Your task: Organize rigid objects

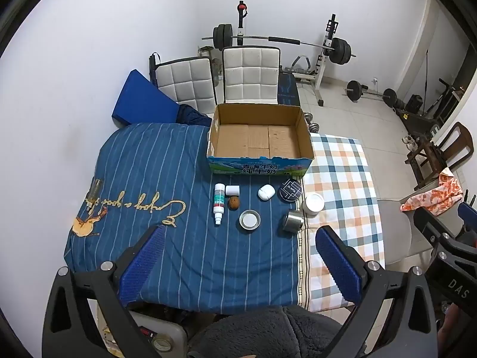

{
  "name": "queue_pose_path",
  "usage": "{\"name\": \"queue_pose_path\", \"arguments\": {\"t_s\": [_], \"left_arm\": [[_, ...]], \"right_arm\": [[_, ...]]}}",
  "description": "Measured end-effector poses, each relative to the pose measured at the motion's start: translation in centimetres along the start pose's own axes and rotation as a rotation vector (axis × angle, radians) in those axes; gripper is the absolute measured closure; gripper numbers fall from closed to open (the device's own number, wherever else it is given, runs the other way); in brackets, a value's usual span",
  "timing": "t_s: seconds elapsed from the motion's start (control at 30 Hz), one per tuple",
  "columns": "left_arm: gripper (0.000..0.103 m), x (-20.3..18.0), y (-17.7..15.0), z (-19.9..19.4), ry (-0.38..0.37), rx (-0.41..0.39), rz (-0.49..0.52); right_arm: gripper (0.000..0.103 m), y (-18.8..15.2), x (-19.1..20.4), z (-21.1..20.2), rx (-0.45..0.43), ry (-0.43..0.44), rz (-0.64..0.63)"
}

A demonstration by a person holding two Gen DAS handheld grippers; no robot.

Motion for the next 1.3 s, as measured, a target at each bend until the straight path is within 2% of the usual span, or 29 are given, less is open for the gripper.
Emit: {"name": "queue_pose_path", "arguments": {"t_s": [1.0,1.1,1.17,1.3], "left_arm": [[0.000,-1.0,-0.2,-0.8,-0.009,-0.011,-0.002],[0.000,-1.4,-0.8,-1.6,-0.015,-0.015,-0.003],[0.000,-1.3,-0.9,-1.7,-0.016,-0.017,-0.004],[0.000,-1.4,-0.8,-1.9,-0.020,-0.024,-0.008]], "right_arm": [[0.000,-1.0,-0.2,-1.2,-0.005,0.003,0.007],[0.000,-1.7,-0.2,-0.4,-0.007,0.003,0.012],[0.000,-1.8,-0.7,-1.6,-0.013,0.002,0.024],[0.000,-1.7,-0.9,-1.6,-0.016,-0.001,0.030]]}}
Point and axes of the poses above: each gripper's, at about its wrist camera, not at the fingertips, and z roughly the way its jaws point, x to its left, y to its top, the point moved 2 cm from there along z, roughly the way its jaws point, and after that the axes turned 7 degrees about -z, right-handed, at the moved point
